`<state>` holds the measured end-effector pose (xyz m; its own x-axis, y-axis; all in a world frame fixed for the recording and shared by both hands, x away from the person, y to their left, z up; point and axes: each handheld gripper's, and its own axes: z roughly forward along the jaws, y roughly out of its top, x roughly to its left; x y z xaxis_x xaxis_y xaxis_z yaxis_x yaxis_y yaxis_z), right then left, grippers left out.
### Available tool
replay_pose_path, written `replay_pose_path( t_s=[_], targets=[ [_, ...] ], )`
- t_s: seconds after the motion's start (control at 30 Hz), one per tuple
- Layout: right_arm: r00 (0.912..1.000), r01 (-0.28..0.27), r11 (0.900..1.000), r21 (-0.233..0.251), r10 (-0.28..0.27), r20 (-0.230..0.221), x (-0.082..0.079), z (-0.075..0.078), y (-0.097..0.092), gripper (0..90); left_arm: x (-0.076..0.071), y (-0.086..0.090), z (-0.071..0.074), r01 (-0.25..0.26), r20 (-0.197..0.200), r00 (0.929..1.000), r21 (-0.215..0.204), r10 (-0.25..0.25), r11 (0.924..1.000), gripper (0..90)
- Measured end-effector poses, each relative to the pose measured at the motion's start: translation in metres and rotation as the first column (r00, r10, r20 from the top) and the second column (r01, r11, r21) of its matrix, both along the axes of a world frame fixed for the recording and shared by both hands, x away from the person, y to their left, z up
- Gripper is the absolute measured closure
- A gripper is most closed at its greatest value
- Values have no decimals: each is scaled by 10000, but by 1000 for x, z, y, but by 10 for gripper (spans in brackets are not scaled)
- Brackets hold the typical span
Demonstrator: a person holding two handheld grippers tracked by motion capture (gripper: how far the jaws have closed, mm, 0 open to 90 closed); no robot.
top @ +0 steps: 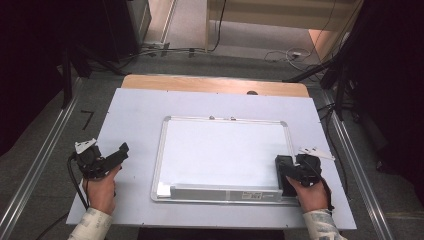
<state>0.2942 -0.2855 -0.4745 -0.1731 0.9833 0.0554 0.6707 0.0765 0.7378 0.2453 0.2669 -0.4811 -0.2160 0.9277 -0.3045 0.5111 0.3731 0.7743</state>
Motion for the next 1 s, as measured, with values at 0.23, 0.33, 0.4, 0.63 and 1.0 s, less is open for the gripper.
replay_pose_path(
  t_s=[0.23,0.33,0.4,0.63,1.0],
  targets=[
    [9994,-256,9996,-129,259,220,-2,6,5,217,1,0,0,9,-20,10000,30,-9,10000,53],
    [9989,-421,9991,-68,422,222,-1,8,6,211,1,-1,-1,7,-25,10000,53,-6,10000,54],
    [9983,-515,9986,-117,518,261,0,9,8,208,1,-1,-1,27,-6,10000,45,-27,10000,53],
    [9970,-696,9975,-98,699,346,3,14,10,200,2,-1,-1,40,-28,10000,75,-39,10000,54],
    [9951,-833,9965,30,831,540,5,26,9,186,2,-2,-1,50,-52,10000,89,-50,9999,54]
  ],
)
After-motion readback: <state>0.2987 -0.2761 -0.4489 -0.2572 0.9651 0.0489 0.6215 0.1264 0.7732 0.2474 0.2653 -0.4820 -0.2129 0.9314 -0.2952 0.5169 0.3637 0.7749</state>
